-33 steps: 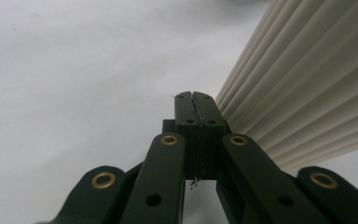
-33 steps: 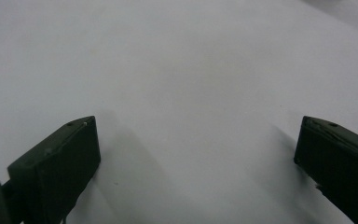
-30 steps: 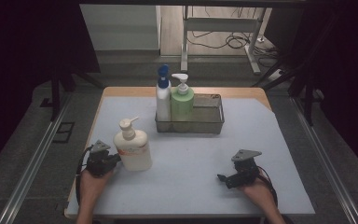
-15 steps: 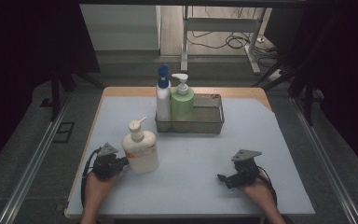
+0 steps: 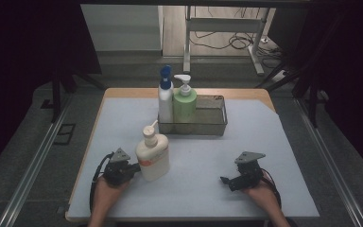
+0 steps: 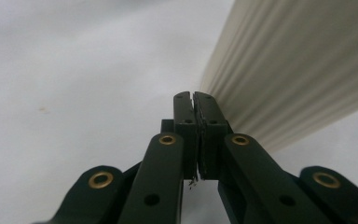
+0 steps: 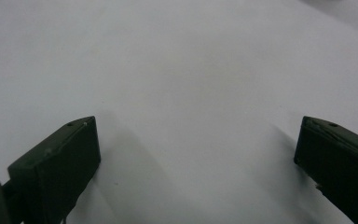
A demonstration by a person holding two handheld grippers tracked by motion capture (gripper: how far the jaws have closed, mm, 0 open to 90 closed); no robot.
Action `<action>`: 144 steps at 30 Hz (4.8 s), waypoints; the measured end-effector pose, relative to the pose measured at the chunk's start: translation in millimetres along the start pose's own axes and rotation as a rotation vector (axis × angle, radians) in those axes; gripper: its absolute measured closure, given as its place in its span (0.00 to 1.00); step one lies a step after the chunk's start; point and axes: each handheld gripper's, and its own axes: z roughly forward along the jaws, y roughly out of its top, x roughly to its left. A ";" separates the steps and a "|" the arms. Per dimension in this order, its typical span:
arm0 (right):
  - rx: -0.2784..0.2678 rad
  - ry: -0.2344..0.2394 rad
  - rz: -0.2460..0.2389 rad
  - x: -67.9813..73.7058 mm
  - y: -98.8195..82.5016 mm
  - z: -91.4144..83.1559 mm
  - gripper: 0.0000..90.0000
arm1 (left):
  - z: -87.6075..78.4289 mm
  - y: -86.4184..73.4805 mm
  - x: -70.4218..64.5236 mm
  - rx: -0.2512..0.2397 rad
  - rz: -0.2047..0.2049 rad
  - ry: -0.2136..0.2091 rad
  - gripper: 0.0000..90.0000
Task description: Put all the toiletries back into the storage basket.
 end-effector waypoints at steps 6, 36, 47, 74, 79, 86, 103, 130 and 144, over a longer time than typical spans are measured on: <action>0.000 0.001 0.000 0.0 0.0 -0.1 0.00 | 6.2 1.2 -17.1 0.020 0.028 -0.029 0.97; -0.001 0.003 -0.001 -0.3 -0.2 -0.3 0.00 | 27.4 3.5 -65.9 0.080 0.095 -0.130 0.96; -0.001 0.001 0.000 -0.2 -0.2 -0.2 0.00 | 37.6 9.1 -77.7 0.085 0.114 -0.159 0.95; 0.003 0.002 0.001 -0.1 0.2 -0.5 0.00 | 51.2 17.4 -92.7 0.058 0.124 -0.159 0.83; 0.012 0.002 -0.001 0.0 1.7 -1.3 0.01 | 43.1 13.3 -90.8 0.050 0.122 -0.124 0.69; 0.020 0.000 -0.028 4.1 4.5 -5.7 0.10 | 31.3 6.1 -87.4 0.049 0.128 -0.064 0.50; -0.042 0.090 -0.005 15.6 16.8 -19.9 0.10 | 14.3 -14.7 -61.9 0.055 0.076 0.102 0.17; -0.111 0.214 -0.036 49.7 65.3 -33.4 0.10 | 16.2 -17.9 -59.6 0.050 0.063 0.118 0.14; -0.143 0.242 -0.059 69.5 99.3 -27.1 0.14 | 16.5 -18.0 -59.9 0.045 0.059 0.119 0.14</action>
